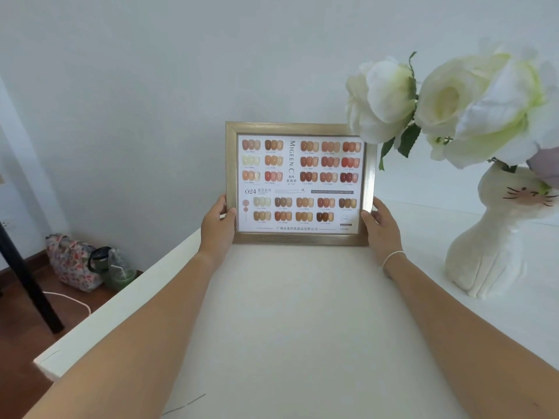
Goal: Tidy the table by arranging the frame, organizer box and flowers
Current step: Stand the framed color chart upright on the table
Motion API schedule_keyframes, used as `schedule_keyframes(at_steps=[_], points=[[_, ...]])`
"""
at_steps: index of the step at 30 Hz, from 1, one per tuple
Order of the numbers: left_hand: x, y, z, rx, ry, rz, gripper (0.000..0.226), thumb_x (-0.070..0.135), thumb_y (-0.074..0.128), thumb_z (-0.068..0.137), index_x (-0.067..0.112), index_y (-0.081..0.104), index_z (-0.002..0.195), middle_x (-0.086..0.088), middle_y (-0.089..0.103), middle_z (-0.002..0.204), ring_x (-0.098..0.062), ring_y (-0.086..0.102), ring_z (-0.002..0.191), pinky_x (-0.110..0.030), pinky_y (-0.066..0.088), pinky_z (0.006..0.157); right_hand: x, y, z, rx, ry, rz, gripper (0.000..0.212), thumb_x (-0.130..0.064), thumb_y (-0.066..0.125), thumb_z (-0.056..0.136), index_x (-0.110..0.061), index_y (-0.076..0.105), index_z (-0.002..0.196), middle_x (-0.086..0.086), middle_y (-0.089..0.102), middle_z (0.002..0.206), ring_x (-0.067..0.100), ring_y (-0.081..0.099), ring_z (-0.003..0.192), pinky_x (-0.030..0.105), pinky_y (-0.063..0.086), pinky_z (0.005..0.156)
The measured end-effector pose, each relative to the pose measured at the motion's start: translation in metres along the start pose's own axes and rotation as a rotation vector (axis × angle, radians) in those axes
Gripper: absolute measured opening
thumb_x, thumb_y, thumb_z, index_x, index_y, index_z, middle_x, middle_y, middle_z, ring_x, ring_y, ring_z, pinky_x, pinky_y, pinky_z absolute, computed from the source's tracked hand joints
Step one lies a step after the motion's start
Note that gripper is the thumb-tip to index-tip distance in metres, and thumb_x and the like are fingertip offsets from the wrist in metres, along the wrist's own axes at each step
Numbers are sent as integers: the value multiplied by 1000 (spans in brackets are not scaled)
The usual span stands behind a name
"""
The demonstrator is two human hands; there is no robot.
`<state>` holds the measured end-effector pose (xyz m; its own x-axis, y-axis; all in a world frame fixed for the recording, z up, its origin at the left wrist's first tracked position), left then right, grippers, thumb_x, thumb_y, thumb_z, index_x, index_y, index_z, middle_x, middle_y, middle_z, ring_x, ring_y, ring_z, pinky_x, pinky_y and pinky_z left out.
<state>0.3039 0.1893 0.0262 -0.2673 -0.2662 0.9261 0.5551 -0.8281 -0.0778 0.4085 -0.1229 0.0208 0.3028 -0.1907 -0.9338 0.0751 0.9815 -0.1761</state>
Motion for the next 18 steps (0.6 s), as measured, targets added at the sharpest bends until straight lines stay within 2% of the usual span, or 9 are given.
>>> schedule_keyframes(at_steps=[4, 8, 12, 15, 18], points=[[-1, 7, 1, -5, -3, -10, 35, 7, 37, 92, 23, 58, 116, 12, 65, 108, -3, 58, 92, 0, 42, 64, 3, -4, 2, 6, 2, 11, 38, -21, 43, 94, -32, 45, 129, -2, 57, 102, 7, 52, 89, 11, 37, 67], [-2, 10, 0, -15, -11, -6, 37, 8, 36, 92, 24, 57, 119, 11, 64, 108, -3, 57, 89, -1, 41, 63, 5, -4, 3, 5, 10, 22, 38, -22, 42, 94, -33, 44, 130, -1, 57, 104, 11, 52, 92, 13, 39, 71], [-4, 9, -2, -16, -12, 27, 41, 8, 36, 92, 27, 53, 124, 12, 63, 110, 11, 56, 83, 1, 40, 64, 6, -3, 3, 8, 15, 26, 39, -22, 42, 94, -33, 43, 131, -5, 55, 103, 7, 52, 91, 13, 38, 73], [-5, 10, -3, -30, -22, 35, 43, 9, 36, 93, 31, 51, 127, 16, 63, 111, 3, 57, 93, 1, 40, 67, 7, -3, 3, 12, 20, 18, 40, -23, 42, 94, -34, 43, 132, -10, 53, 96, 0, 51, 84, 10, 38, 70], [-6, 11, -4, -50, -37, 34, 47, 10, 35, 93, 35, 47, 130, 16, 62, 118, -3, 56, 104, -11, 42, 80, 7, -3, 2, 12, 27, 14, 41, -23, 42, 94, -34, 41, 133, -10, 53, 95, 2, 52, 85, 10, 37, 69]])
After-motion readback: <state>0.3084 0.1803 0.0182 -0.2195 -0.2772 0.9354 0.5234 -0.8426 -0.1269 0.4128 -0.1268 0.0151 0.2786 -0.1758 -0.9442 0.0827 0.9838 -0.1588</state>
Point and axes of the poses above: each hand's wrist, its own z-axis towards the middle knuckle, its own y-axis out of the palm, x = y × z, the point moved 8 cm from there along z, towards the middle knuckle
